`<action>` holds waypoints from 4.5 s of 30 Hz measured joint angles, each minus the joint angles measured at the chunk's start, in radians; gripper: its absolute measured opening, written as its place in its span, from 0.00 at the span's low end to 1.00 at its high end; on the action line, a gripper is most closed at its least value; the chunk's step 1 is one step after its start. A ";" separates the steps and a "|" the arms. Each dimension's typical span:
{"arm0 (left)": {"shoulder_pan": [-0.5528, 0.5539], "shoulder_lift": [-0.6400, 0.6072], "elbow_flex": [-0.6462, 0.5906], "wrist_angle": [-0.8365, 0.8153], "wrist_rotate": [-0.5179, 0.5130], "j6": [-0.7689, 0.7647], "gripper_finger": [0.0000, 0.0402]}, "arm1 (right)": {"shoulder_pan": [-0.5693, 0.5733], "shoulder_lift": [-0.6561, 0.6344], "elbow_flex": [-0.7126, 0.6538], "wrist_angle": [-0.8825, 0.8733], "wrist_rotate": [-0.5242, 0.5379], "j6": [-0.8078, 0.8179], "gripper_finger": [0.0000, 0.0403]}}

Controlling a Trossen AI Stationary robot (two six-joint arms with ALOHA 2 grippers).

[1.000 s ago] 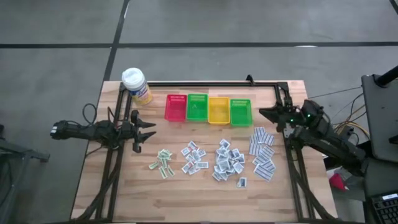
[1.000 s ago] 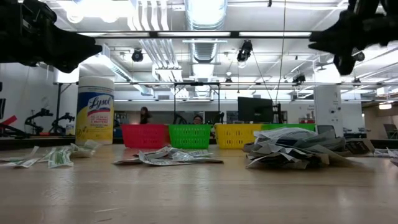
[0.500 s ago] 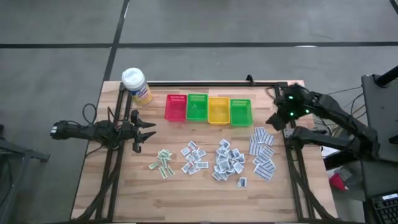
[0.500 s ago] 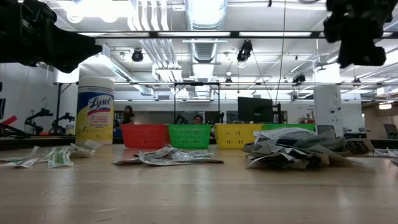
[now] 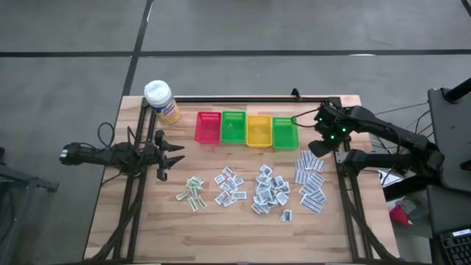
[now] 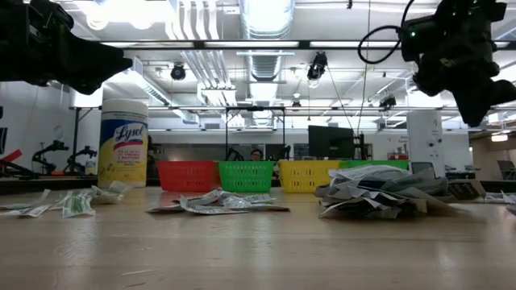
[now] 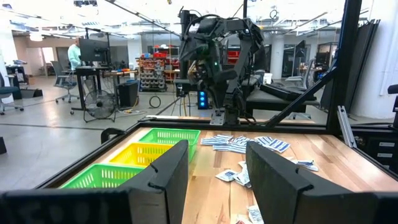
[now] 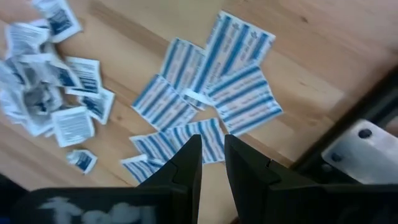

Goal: Pick & Place First Aid Supplies
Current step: Put the blue bandage into the right green bin

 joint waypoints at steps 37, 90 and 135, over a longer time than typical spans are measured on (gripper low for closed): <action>0.000 0.000 0.000 -0.001 0.000 0.001 0.39 | 0.148 -0.023 -0.057 0.017 0.038 0.489 0.43; 0.000 0.000 0.000 -0.015 -0.003 0.005 0.39 | 0.458 0.353 -0.198 0.322 0.253 0.947 0.37; 0.000 0.000 0.000 -0.015 -0.004 0.005 0.39 | 0.458 0.324 -0.209 0.305 0.117 0.573 0.33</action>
